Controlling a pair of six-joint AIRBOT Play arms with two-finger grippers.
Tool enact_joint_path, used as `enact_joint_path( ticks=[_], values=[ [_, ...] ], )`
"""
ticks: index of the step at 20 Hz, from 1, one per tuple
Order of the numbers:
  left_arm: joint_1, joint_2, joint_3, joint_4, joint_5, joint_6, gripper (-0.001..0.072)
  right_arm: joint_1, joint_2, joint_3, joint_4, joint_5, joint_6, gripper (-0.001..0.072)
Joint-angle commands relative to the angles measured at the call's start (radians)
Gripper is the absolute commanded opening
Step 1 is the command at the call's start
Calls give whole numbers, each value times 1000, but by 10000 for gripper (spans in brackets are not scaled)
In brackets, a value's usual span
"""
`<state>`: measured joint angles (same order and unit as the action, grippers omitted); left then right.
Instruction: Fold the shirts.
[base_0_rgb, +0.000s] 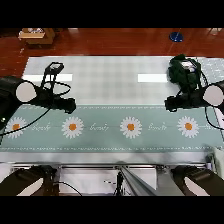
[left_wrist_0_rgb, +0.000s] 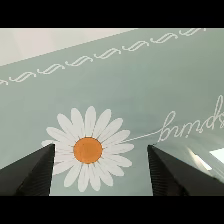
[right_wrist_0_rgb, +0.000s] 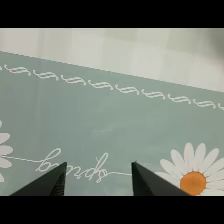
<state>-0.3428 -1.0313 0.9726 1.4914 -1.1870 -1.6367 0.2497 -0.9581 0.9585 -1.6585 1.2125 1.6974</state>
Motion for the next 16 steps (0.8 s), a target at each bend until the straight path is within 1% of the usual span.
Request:
enact_joint_path(
  ticks=[1,11,13,14,16],
  values=[
    [0,-1,0,0,0,0,720,0,-1,0,0,-1,0,474],
    [0,-1,0,0,0,0,720,0,-1,0,0,-4,-1,473],
    [0,-1,0,0,0,0,720,0,-1,0,0,-13,-5,472],
    [0,-1,0,0,0,0,720,0,-1,0,-1,-20,-25,471],
    [0,-1,0,0,0,0,720,0,-1,5,-39,-54,-29,470]
  ],
)
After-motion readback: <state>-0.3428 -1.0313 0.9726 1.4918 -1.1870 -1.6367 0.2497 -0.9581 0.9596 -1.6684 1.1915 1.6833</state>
